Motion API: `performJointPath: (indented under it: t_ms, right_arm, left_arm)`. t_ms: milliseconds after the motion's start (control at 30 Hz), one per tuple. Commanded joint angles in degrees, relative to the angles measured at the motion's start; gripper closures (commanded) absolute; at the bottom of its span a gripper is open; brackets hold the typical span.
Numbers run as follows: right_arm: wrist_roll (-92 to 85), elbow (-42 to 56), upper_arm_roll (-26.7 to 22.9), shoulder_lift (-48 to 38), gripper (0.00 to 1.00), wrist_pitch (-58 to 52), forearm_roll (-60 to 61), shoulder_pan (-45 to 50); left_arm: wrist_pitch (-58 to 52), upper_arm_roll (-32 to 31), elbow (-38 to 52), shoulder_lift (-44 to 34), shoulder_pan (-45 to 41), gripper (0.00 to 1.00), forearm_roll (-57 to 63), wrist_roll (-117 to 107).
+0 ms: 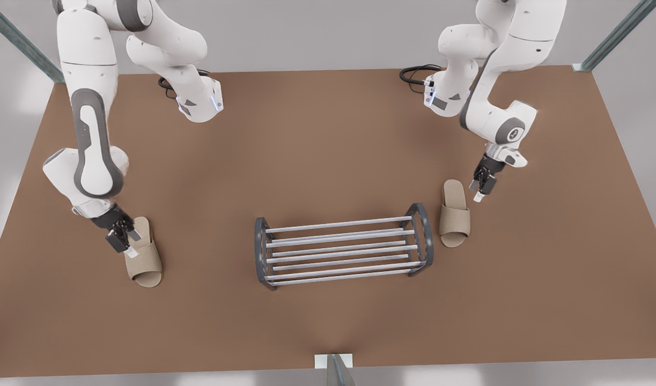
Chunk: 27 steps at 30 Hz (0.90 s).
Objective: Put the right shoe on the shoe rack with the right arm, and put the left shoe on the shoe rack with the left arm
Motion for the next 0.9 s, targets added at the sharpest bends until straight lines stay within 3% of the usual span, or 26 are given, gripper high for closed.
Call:
performJointPath:
  t_ms: [0,67,133,167,300,533,667,867]
  right_arm:
    - [-55.66,-0.07,0.34,0.51,0.00,2.16,23.41,-2.44]
    - [-64.61,-1.91,-0.19,0.60,0.00,-5.40,32.46,-5.34]
    - [-86.29,-2.88,-1.59,3.49,0.00,-11.12,38.45,-5.87]
    - [-97.90,-1.39,-4.84,7.79,0.00,-17.27,38.54,-5.08]
    - [-120.34,0.90,-4.84,12.64,0.00,-16.76,38.98,-5.08]
    - [-134.41,1.25,-4.49,12.73,0.01,-19.91,43.99,-5.70]
    - [-132.83,0.64,-4.49,15.10,0.02,-33.01,48.12,-8.51]
    - [-124.83,0.46,-2.74,14.75,0.03,-36.53,49.00,-9.83]
  left_arm:
    - [4.31,-1.05,0.28,0.01,-4.89,0.00,-7.12,46.88]
    - [3.87,-1.40,0.28,0.72,-4.89,0.00,-10.81,46.88]
    - [1.59,-1.31,0.28,1.68,-4.89,0.00,-13.28,47.75]
    - [1.50,-1.14,0.45,2.12,-4.89,0.00,-14.59,49.96]
    - [1.76,-1.05,0.81,1.95,-4.80,0.00,-14.86,50.40]
    - [-1.66,-1.05,1.95,5.02,-4.27,0.00,-23.73,50.31]
    - [-5.26,-0.96,1.95,6.25,-2.60,0.00,-25.93,50.05]
    - [-5.62,-1.05,4.50,7.22,-1.81,0.00,-28.22,49.43]
